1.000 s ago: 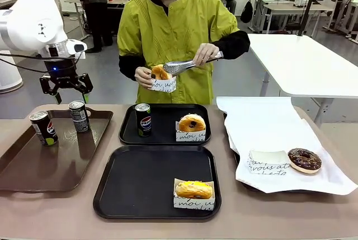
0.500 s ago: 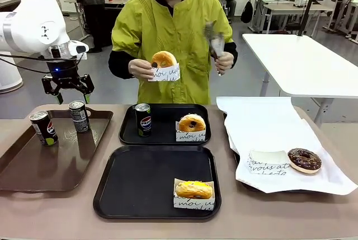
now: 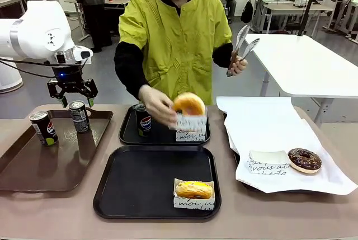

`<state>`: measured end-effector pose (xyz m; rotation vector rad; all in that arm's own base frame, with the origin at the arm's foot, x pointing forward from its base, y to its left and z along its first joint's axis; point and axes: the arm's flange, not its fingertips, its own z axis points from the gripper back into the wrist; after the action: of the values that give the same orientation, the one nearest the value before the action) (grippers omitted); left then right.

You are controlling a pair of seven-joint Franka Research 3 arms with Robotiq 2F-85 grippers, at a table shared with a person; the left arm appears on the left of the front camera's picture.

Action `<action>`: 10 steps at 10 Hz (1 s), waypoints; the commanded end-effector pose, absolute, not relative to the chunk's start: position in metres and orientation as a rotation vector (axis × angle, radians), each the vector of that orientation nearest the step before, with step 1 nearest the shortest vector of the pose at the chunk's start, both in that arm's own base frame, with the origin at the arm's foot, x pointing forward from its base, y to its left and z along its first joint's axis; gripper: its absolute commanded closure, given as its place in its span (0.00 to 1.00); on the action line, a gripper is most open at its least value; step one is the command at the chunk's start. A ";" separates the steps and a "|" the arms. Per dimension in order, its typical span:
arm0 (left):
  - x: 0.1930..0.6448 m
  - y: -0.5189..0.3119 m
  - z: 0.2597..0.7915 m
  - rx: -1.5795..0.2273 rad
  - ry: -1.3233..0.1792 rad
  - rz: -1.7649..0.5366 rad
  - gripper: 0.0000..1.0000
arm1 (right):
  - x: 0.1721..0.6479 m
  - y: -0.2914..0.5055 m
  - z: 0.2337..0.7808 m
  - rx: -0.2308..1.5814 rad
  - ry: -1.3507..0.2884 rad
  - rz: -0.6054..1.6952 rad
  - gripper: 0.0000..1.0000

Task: Set up donuts and drinks on trays.
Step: Pick up one Pepsi coke from the Handle tray and place it on the Flat Tray without a Pepsi coke.

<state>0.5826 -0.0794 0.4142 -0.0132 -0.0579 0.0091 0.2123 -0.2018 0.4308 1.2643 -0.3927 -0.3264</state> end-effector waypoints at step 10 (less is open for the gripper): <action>0.585 -0.074 0.384 0.033 -0.052 -0.041 0.00 | 0.212 -0.202 0.431 1.269 -0.396 -0.322 0.00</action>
<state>0.5874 -0.0770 0.3852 0.0127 -0.0269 -0.0269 0.2123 -0.2018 0.4308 1.2643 -0.3927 -0.3264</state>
